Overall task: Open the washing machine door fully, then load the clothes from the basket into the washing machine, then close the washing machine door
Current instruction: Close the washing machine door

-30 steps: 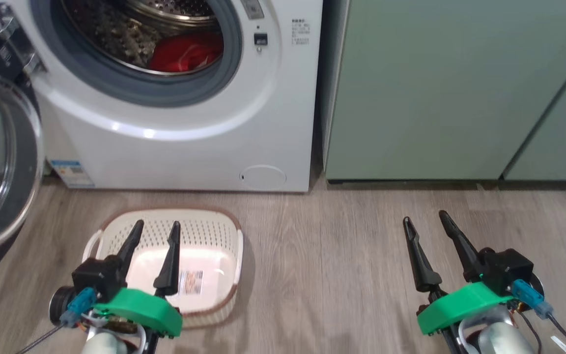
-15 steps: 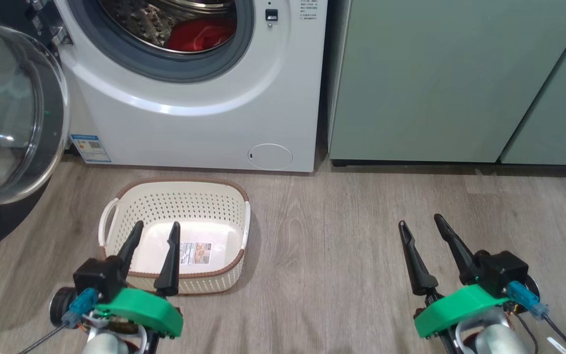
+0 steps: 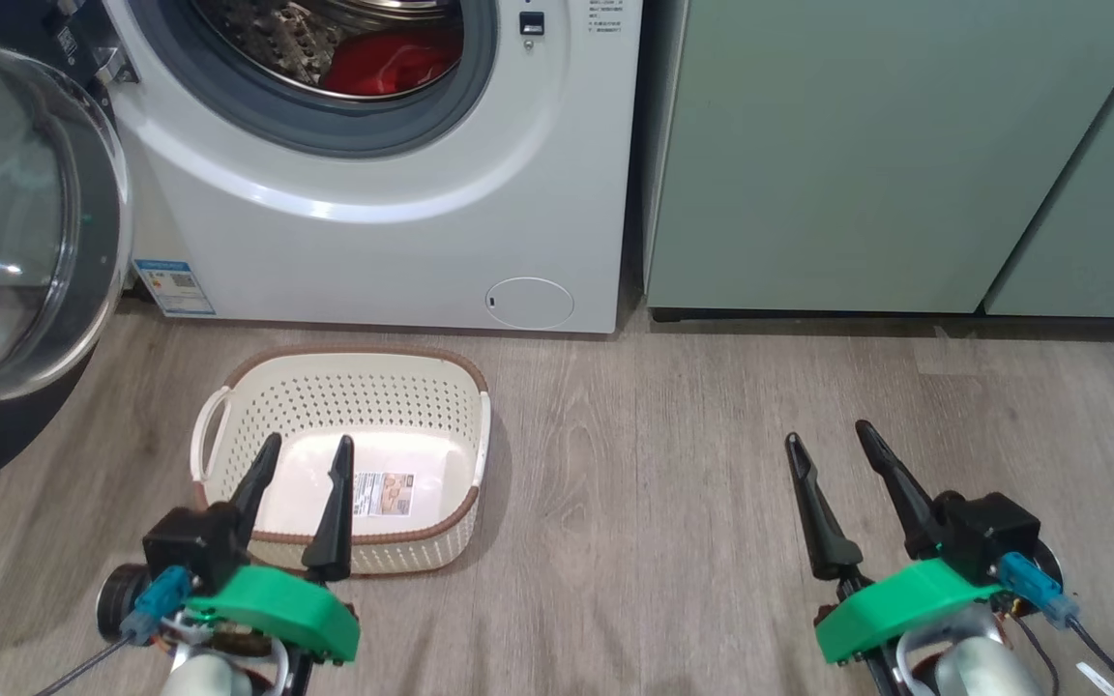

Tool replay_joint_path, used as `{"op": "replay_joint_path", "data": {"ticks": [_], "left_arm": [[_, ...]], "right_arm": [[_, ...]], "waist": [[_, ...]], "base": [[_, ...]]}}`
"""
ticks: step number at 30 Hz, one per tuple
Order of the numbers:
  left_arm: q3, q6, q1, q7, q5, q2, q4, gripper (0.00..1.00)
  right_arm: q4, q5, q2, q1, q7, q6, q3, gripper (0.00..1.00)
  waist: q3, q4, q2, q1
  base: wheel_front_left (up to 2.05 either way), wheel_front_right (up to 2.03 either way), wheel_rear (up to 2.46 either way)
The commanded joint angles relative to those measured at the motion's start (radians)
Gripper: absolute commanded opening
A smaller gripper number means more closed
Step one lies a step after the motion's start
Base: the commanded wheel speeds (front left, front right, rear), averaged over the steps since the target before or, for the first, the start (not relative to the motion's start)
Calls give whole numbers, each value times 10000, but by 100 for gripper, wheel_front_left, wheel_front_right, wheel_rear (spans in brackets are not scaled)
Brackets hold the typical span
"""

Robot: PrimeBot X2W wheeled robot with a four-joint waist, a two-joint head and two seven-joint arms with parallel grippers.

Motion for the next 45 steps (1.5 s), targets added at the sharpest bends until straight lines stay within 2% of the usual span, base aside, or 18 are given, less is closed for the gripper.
{"op": "replay_joint_path", "data": {"ticks": [1, 20, 28, 35, 45], "left_arm": [[327, 32, -230, -97, 1, 9, -374, 100], [261, 63, -240, -97, -51, 9, -297, 100], [132, 59, -295, -97, -132, 8, -223, 100], [27, 116, -387, -97, -180, 8, -143, 100], [177, 83, -368, -97, 102, 8, -33, 100]], "right_arm": [[-313, -37, 16, -377, -65, 0, 202, 100], [-328, -47, 16, -351, -65, 0, 170, 100], [-366, -107, 15, -298, -65, 0, 113, 100], [-388, -142, 6, -239, -65, 0, 144, 100], [-367, -106, 9, -222, -65, 0, 312, 100]], "waist": [[-2, -7, 0, 0], [0, 37, 0, 0], [170, 323, 0, 0], [289, 1142, 0, 0], [117, 3231, 0, 0]], "base": [[0, 0, 0], [0, 0, 0], [0, 0, 0], [0, 0, 0], [0, 0, 0]]}}
